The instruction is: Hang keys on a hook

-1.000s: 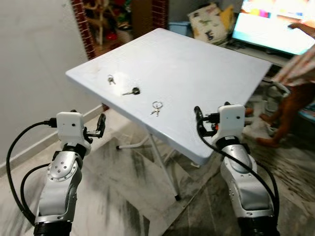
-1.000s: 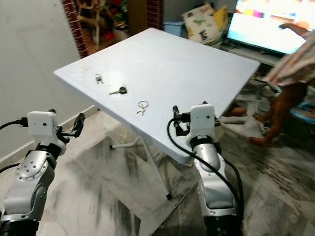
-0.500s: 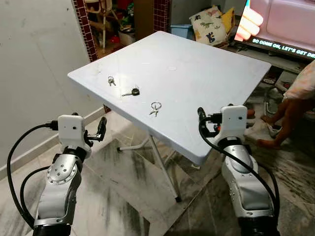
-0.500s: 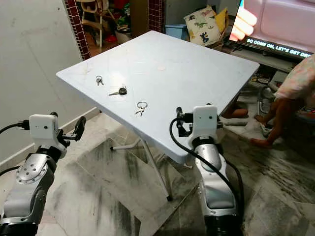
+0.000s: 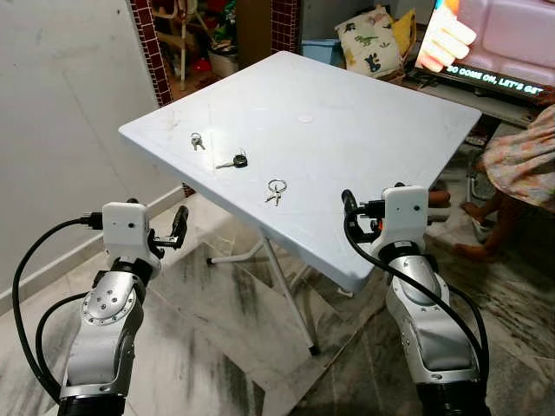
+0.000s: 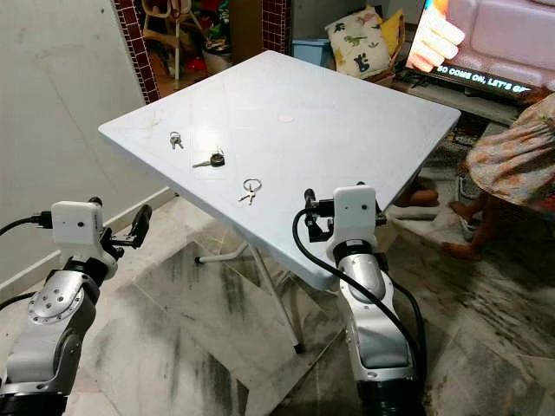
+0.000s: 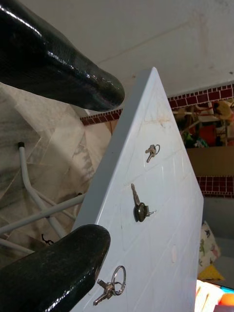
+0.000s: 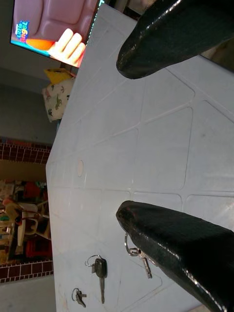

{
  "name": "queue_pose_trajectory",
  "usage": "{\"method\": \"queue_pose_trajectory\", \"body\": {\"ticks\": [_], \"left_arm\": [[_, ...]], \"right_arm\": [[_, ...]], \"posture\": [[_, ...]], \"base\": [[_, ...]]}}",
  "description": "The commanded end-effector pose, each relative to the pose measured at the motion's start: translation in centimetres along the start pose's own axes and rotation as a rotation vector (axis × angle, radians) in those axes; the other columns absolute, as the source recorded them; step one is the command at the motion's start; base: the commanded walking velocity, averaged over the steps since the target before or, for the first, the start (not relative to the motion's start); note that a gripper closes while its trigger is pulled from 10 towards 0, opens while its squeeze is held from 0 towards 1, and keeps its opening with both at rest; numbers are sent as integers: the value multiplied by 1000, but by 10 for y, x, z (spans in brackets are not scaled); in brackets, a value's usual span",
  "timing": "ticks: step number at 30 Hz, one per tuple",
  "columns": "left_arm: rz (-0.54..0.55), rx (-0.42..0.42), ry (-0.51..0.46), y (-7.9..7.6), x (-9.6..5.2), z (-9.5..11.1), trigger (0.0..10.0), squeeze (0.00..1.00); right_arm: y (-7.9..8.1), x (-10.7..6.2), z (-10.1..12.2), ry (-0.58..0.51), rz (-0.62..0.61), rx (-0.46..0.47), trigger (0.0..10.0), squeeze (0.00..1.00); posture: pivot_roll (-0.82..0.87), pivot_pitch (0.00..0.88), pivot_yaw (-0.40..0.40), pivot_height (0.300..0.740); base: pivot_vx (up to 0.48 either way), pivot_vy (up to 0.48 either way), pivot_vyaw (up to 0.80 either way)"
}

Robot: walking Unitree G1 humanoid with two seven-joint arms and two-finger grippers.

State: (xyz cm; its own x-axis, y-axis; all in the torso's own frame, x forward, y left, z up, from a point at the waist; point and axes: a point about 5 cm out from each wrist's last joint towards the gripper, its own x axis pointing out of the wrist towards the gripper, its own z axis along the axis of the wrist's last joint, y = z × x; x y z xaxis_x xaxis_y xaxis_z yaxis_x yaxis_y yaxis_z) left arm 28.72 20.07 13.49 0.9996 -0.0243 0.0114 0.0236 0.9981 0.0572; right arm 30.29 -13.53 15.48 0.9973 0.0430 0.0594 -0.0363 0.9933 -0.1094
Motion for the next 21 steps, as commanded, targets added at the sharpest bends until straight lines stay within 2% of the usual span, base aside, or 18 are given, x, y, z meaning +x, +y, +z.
{"method": "queue_pose_trajectory", "body": {"ticks": [1,21], "left_arm": [[3,6,-3,2,1,2,10000,0],[3,6,-3,2,1,2,10000,0]], "right_arm": [[-2,1,0,8,-5,-1,10000,0],[-2,1,0,8,-5,-1,10000,0]], "posture": [[30,0,-19,740],[30,0,-19,740]], "base": [[0,0,0],[0,0,0]]}}
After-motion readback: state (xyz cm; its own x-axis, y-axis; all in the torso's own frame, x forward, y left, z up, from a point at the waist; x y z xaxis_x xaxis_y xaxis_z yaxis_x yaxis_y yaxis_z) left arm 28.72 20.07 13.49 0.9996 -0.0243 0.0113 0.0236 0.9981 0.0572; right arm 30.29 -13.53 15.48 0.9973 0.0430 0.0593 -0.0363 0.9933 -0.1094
